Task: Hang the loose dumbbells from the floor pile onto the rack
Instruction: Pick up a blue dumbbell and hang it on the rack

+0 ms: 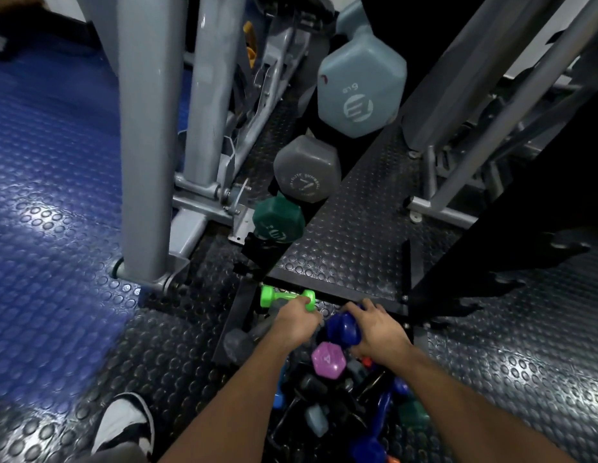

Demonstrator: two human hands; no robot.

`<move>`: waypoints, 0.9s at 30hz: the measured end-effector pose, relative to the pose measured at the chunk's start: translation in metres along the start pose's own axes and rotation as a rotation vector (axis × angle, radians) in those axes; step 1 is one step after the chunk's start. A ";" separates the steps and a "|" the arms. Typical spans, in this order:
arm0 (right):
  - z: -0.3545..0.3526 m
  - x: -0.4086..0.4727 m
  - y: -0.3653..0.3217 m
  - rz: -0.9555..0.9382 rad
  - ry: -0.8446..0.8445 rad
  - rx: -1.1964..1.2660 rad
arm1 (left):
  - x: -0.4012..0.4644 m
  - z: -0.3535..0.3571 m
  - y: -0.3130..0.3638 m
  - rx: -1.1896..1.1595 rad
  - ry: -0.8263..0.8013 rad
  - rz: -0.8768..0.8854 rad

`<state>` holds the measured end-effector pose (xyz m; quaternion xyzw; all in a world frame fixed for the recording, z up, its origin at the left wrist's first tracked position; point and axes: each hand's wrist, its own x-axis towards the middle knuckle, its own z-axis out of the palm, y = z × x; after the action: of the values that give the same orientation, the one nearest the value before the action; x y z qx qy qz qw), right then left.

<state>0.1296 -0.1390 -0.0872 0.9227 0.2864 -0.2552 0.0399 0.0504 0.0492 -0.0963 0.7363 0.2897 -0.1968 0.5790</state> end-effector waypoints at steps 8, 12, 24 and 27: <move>-0.059 -0.017 -0.041 -0.144 0.148 0.103 | -0.003 -0.020 -0.014 -0.080 0.103 -0.016; -0.093 -0.038 -0.055 -0.166 0.234 0.196 | -0.016 -0.036 -0.033 -0.293 0.190 -0.058; -0.139 -0.074 -0.094 -0.218 0.250 0.562 | -0.027 -0.067 -0.045 -0.864 -0.103 -0.208; -0.136 -0.066 -0.104 -0.175 0.258 0.653 | -0.032 -0.078 -0.052 -0.836 -0.183 -0.255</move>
<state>0.0867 -0.0556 0.0709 0.8834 0.2704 -0.2171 -0.3152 -0.0115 0.1267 -0.0954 0.3771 0.3806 -0.1970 0.8211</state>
